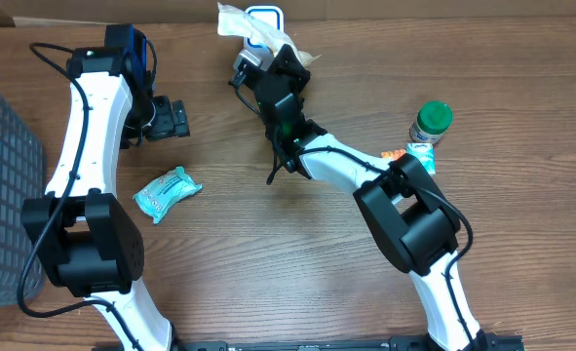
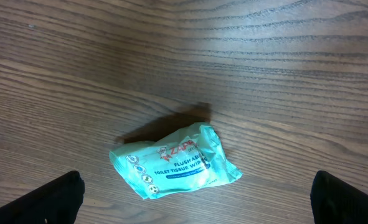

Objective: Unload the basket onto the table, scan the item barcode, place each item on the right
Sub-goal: 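Hold the mushroom bag in front of the scanner window, then carry the mushroom bag right and set it beside the jar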

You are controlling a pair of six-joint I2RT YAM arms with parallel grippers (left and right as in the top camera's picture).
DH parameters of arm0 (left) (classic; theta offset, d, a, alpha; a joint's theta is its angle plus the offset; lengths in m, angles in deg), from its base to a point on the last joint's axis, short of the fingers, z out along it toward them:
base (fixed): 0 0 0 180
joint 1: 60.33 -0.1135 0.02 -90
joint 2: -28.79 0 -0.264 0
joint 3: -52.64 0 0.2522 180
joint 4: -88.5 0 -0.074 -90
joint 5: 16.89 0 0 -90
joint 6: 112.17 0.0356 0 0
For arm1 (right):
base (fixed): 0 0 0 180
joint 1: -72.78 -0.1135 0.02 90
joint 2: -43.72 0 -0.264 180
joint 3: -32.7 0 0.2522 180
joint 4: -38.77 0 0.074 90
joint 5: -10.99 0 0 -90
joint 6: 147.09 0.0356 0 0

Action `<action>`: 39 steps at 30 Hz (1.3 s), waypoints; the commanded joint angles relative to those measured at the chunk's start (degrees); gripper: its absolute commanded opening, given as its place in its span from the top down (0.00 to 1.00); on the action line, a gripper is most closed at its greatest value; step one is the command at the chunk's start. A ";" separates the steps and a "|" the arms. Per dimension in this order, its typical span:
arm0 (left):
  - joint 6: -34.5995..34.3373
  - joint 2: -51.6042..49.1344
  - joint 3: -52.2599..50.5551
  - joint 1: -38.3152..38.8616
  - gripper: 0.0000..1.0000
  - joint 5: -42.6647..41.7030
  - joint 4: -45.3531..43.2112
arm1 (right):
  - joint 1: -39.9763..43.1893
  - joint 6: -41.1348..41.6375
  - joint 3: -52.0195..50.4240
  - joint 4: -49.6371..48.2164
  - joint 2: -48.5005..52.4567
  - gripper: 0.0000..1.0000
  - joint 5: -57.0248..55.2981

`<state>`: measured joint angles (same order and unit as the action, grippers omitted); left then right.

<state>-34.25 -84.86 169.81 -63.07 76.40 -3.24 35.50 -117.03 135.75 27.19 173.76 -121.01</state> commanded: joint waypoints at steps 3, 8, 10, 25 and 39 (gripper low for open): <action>-0.17 -0.42 -0.20 0.04 0.00 0.52 -0.11 | 0.57 10.80 0.50 9.14 -14.16 0.96 -0.76; -0.17 -0.42 -0.20 0.04 0.00 0.52 -0.11 | 0.61 35.36 0.50 35.17 -27.63 0.96 8.00; -0.17 -0.42 -0.20 0.04 0.00 0.52 -0.11 | 1.20 45.97 0.50 43.58 -32.57 0.96 13.40; -0.17 -0.42 -0.20 0.04 0.00 0.52 -0.11 | 33.51 80.91 0.26 86.33 -50.42 0.96 48.04; -0.17 -0.42 -0.20 0.04 0.00 0.52 -0.11 | 52.78 80.54 -11.72 85.37 -36.65 0.96 52.30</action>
<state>-34.25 -84.86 169.77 -63.05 76.42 -3.26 88.40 -36.84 126.88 113.59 135.77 -70.54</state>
